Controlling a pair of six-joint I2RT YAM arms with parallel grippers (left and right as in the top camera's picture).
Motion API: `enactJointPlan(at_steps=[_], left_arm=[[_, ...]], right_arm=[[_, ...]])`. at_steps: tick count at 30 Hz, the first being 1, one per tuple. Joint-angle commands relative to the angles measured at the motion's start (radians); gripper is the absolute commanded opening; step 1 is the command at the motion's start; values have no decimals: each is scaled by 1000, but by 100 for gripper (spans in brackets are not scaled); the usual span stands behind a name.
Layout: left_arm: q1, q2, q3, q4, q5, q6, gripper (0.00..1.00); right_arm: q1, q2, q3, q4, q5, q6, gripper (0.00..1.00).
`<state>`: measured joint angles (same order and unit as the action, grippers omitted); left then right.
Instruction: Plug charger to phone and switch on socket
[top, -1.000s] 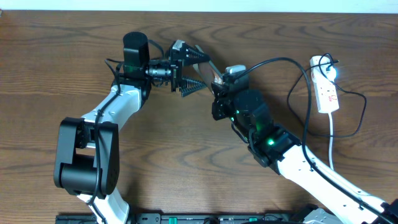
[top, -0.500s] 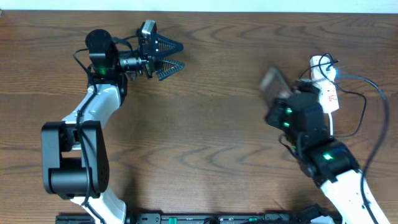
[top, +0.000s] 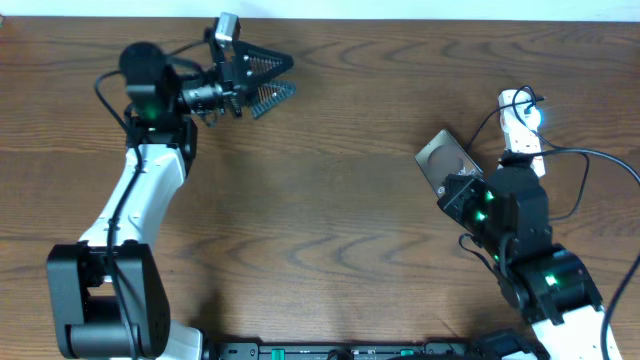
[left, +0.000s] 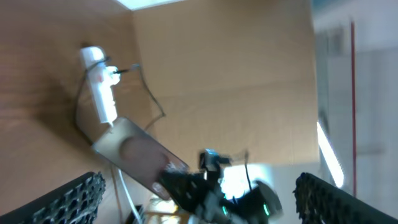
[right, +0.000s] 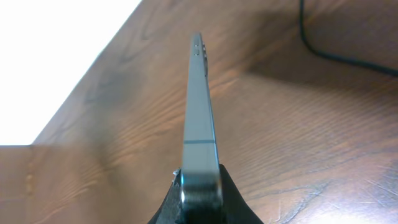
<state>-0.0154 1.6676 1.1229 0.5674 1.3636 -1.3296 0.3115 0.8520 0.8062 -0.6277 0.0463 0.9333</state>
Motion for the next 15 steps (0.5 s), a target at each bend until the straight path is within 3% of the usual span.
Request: enactJointPlan(at_steps=[1, 3, 6, 10, 15], left_arm=[[-48, 0, -4, -391, -302, 397, 98], [-81, -2, 10, -730, -593, 571, 98], [-135, -3, 21, -1021, -914, 696, 98], [-151, -40, 21, -1176, -1014, 776, 98], [-144, -251, 20, -1297, -1190, 801, 98]], right_arm=[[-3, -79, 3, 5, -24, -35, 1], [-3, -121, 3, -12, -23, -64, 1], [-3, -171, 2, -52, -9, -99, 1], [-3, -171, -64, -21, 22, -75, 1], [-3, -137, -259, 320, -108, 33, 1]])
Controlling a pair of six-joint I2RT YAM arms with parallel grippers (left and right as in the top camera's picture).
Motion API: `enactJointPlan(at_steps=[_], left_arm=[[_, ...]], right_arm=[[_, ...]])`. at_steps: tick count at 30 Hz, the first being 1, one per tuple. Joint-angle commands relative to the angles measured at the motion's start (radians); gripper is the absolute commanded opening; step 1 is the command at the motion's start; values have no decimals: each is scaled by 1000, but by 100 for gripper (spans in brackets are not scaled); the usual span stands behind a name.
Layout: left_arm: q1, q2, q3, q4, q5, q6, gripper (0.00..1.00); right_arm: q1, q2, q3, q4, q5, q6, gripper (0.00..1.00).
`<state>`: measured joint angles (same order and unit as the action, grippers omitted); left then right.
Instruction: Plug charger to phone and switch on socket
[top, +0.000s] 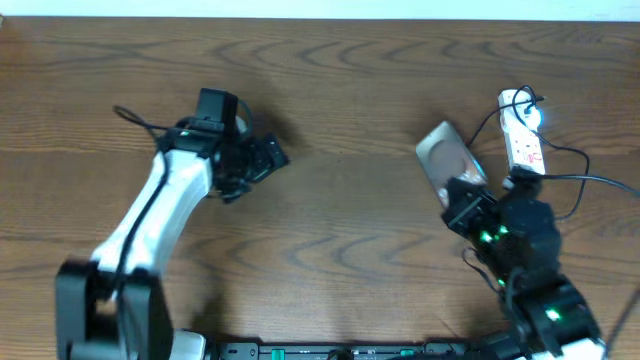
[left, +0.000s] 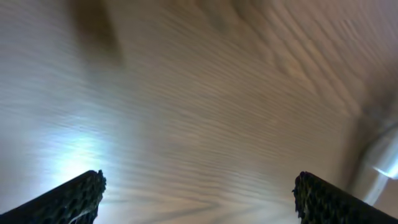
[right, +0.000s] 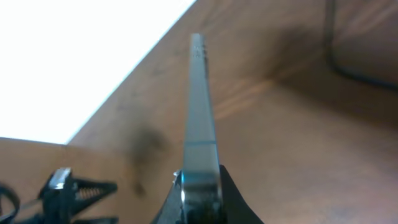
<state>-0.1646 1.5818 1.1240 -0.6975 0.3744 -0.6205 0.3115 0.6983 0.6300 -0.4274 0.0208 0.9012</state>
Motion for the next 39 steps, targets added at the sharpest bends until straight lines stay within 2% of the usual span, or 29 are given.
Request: enactJointPlan(at_steps=[1, 4, 8, 10, 13, 16, 18, 21, 24, 29, 34, 39], left_arm=[[5, -227, 19, -53, -229, 105, 98], [6, -455, 19, -131, -303, 120, 98], [8, -746, -13, -201, -341, 111, 98], [20, -919, -73, -233, -340, 31, 98], [27, -1057, -159, -236, -316, -77, 98], [27, -1179, -307, -143, -205, -203, 98], [27, -1213, -418, 15, -85, -283, 98], [27, -1190, -549, 304, 53, -388, 98], [27, -1116, -625, 520, 110, -493, 98], [26, -917, -639, 680, 205, -565, 98], [7, -697, -639, 834, 289, -713, 98], [-52, -528, -639, 1050, 325, -830, 98]], right_arm=[[-3, 26, -117, 212, -116, 77, 1], [-2, 58, -192, 456, -198, 83, 1], [-2, 138, -237, 667, -274, 149, 1], [5, 218, -240, 774, -328, 191, 1], [28, 319, -240, 936, -391, 217, 1], [68, 444, -240, 1142, -431, 294, 1], [90, 520, -240, 1218, -431, 409, 1], [118, 617, -240, 1269, -458, 624, 1], [141, 682, -240, 1324, -517, 739, 1], [176, 723, -240, 1434, -544, 862, 1], [225, 722, -240, 1492, -510, 963, 1], [299, 722, -240, 1494, -399, 973, 1]])
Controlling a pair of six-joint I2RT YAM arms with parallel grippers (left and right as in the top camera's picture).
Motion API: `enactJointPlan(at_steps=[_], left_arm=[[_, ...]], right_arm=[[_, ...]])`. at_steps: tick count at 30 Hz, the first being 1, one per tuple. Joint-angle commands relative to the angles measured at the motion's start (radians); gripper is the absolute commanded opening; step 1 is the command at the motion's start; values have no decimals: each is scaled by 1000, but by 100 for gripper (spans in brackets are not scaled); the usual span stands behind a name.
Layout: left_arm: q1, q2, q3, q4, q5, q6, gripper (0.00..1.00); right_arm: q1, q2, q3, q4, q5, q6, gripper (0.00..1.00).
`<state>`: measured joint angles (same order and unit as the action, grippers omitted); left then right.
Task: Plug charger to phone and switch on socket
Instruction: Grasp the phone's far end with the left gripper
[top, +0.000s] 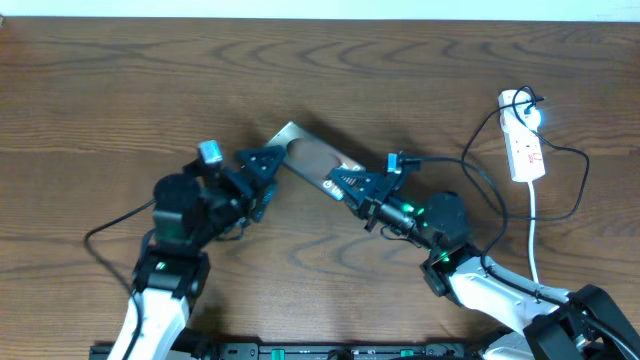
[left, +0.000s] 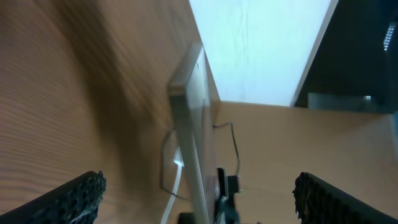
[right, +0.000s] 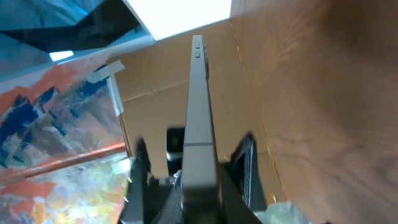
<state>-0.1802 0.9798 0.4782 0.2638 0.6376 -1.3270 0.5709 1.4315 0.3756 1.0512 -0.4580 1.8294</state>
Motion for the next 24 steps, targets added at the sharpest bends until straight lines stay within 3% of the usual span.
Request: enactJointPlan(at_steps=[1, 5, 10, 15, 19, 24], left_arm=[[-49, 98, 7, 127, 61, -149, 98], [-80, 174, 7, 226, 58, -201, 98], [-80, 202, 7, 229, 58, -208, 72], [-79, 202, 7, 229, 37, -216, 68], [-78, 202, 7, 229, -7, -217, 47], [-78, 202, 7, 229, -29, -249, 30]], right_arm=[[55, -11, 15, 15, 96, 49, 1], [87, -11, 15, 15, 118, 70, 1], [90, -11, 15, 10, 119, 70, 1], [90, -11, 15, 6, 108, 70, 1], [90, -11, 15, 2, 92, 70, 1], [90, -11, 15, 2, 92, 70, 1]])
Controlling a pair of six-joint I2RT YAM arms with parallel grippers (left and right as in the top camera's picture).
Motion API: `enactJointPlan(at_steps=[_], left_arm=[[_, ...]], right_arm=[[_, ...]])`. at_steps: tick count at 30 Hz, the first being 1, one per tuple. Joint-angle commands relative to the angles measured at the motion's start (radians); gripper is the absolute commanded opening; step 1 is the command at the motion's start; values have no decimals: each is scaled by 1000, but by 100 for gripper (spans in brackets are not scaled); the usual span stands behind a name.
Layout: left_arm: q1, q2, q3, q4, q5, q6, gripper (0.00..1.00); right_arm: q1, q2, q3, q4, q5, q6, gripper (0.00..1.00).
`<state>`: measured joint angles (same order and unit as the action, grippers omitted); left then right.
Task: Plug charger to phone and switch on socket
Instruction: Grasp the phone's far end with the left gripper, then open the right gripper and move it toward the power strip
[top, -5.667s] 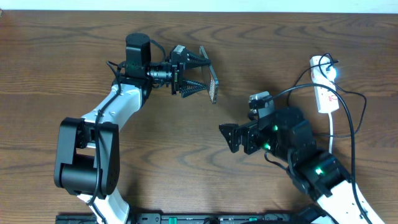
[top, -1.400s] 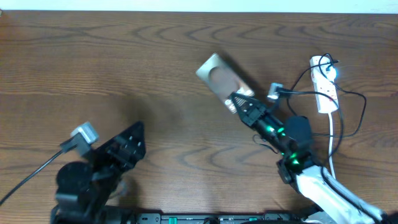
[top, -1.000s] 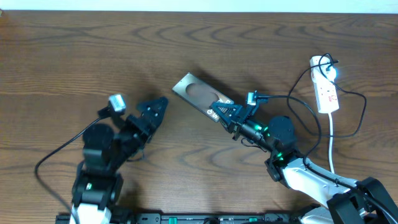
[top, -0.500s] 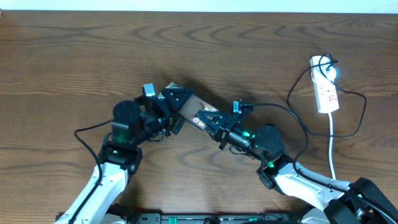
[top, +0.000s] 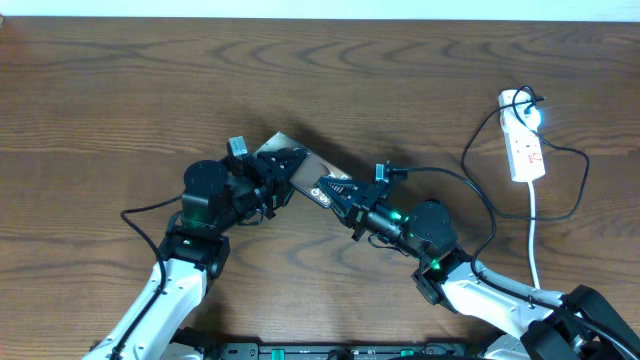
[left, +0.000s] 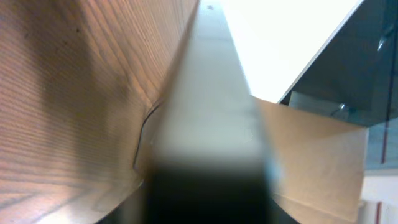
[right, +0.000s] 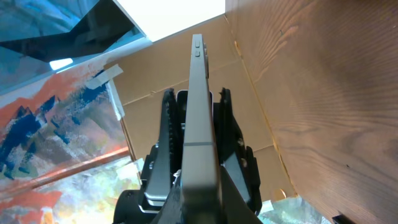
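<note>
The phone (top: 298, 160), a slim silver slab, hangs on edge over the middle of the table, held at both ends. My right gripper (top: 325, 188) is shut on its right end. In the right wrist view the phone's edge (right: 198, 112) runs straight up from that gripper (right: 199, 186). My left gripper (top: 280, 172) is closed onto the left end, its fingers (right: 166, 143) pressed against both faces. In the left wrist view the blurred phone edge (left: 211, 93) fills the centre. The white socket strip (top: 524, 140) lies far right. No charger plug can be made out.
Thin black cable (top: 478, 135) loops around the socket strip, and a white lead (top: 533, 230) runs from it toward the near edge. The wooden table (top: 120, 90) is bare at left and back. Both arms reach in from the near edge.
My left gripper stood open around the phone's left end; now it is shut on it. The left arm has come in closer, and the phone has shifted slightly left.
My right gripper held the phone at the right, beside the socket strip, while my left gripper was open at the back left. Then the left arm was nearer the middle. Later the phone was at mid-table with the open left gripper at its end, which now grips it.
</note>
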<state>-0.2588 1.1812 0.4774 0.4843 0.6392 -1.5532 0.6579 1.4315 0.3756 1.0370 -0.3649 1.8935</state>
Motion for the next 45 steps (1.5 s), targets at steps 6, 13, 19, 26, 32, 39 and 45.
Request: enactJointPlan(at_steps=[6, 13, 19, 26, 32, 39, 45], left_arm=[[0, 0, 8, 8, -46, -24, 9], [0, 1, 8, 8, -80, -61, 7], [0, 1, 8, -24, -142, 27, 7], [31, 1, 8, -194, -178, 200, 8], [121, 1, 8, -243, -37, 233, 8], [193, 1, 8, -243, 193, 289, 7], [211, 10, 8, -237, 229, 327, 7]], right_arm=[[3, -11, 15, 16, -1, 6, 2], [3, -11, 15, 16, -14, 5, 9], [2, -11, 15, 13, -54, -150, 37], [-24, -11, 15, -115, -40, -640, 86], [-106, -18, 16, -248, -37, -805, 99], [-225, -95, 140, -681, 11, -979, 99], [-252, -122, 444, -1372, 462, -1091, 99]])
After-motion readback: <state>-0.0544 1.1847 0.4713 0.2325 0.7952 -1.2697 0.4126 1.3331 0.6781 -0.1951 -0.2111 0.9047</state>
